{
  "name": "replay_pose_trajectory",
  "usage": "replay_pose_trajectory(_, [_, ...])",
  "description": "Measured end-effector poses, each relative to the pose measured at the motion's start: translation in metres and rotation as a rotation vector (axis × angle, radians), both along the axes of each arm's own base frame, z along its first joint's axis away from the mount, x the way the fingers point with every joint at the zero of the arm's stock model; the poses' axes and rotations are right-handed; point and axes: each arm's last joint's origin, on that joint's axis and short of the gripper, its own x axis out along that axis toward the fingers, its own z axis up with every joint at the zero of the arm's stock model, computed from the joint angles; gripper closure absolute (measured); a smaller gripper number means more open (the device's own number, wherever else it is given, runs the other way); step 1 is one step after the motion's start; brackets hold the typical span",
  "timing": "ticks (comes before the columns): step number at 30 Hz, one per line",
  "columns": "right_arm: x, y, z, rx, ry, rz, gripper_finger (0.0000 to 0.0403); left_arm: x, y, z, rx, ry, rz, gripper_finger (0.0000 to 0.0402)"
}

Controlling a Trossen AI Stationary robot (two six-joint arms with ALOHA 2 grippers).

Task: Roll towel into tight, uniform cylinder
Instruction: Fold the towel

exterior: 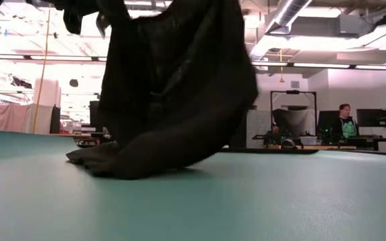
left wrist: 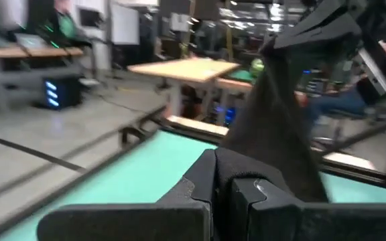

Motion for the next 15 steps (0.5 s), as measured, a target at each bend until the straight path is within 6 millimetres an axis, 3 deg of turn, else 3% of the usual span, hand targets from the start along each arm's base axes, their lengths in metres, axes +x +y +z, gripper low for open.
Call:
replay_pose_trajectory(9, [0.004,-0.058,0.013,-0.099,0.103,-0.11,0.0403,0.0,0.016,0.044,0.177,0.074,0.27,0.0401])
replay_pose_trajectory(15, [0.004,-0.092,0.017,-0.132,0.165,-0.186,0.0403,-0.001,0.028,0.057,0.217,0.231,0.391,0.0401])
